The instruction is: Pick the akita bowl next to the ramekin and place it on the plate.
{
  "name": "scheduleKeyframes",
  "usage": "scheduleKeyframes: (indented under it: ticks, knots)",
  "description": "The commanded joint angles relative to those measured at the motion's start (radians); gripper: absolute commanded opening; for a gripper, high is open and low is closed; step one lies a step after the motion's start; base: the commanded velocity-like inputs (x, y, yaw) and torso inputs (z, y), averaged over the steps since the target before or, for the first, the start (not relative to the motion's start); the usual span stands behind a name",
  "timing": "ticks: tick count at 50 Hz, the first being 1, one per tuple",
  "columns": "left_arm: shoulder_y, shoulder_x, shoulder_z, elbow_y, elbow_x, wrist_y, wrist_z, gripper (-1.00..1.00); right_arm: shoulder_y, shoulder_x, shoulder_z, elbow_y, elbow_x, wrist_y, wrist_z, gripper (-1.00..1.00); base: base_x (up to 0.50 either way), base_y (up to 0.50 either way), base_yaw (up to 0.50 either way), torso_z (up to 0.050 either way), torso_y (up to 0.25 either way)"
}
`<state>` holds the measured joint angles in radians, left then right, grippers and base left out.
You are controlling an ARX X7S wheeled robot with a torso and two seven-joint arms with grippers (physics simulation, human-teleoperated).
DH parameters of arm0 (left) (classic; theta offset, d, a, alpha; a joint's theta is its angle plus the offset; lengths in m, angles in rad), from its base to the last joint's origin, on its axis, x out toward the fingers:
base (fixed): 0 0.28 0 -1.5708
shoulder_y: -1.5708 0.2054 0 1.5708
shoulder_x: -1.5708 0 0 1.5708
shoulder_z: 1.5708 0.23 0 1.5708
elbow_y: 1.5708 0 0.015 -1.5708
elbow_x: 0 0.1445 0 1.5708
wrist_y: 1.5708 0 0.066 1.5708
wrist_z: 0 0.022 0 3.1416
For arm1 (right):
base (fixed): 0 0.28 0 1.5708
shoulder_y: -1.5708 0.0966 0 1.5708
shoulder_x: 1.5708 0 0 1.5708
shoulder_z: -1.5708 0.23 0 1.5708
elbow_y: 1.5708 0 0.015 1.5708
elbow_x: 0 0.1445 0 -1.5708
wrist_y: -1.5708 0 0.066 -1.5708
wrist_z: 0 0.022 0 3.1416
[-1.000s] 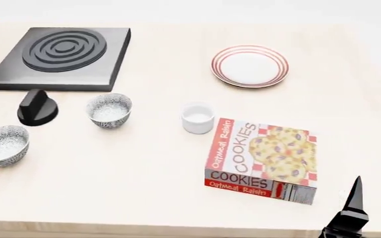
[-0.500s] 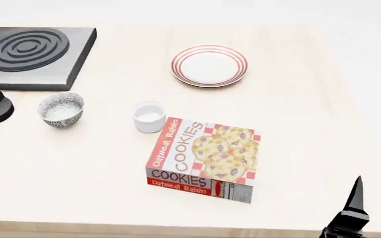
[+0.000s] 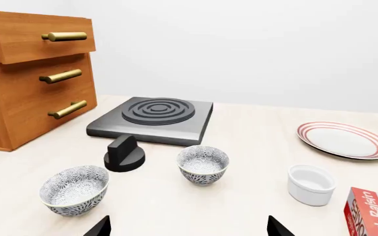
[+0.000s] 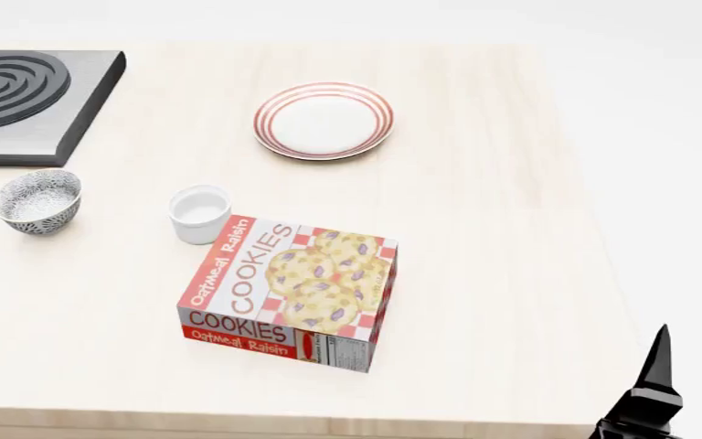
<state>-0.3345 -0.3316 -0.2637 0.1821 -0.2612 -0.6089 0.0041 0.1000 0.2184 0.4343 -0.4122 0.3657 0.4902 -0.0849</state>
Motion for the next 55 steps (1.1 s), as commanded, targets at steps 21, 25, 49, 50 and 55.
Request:
scheduleKeyframes:
  ticks: [21,25,49,50,55]
  knots:
    - [0.001,-0.006,0.003,-0.006,-0.008,0.007,-0.006,1.0,-0.002,0.007,-0.002,-0.002,0.025,0.002,0.014,1.0,0.0,-0.03,0.0,0.0,0.0]
    - [0.002,-0.006,0.003,-0.006,-0.009,0.008,-0.007,1.0,-0.002,0.007,-0.003,0.002,0.028,0.0,0.016,1.0,0.0,-0.12,0.0,0.0,0.0]
    - [0.006,-0.011,0.005,0.005,-0.018,0.001,-0.015,1.0,-0.007,0.015,-0.011,0.005,0.028,-0.015,0.026,1.0,0.0,-0.18,0.0,0.0,0.0]
    - [0.006,-0.011,0.005,0.006,-0.018,-0.001,-0.015,1.0,-0.008,0.015,-0.012,0.003,0.027,-0.015,0.027,1.0,0.0,0.0,0.0,0.0,0.0]
    - [0.005,-0.012,0.005,0.004,-0.02,0.001,-0.016,1.0,-0.007,0.02,-0.016,0.0,0.024,-0.006,0.036,1.0,0.0,0.0,0.0,0.0,0.0]
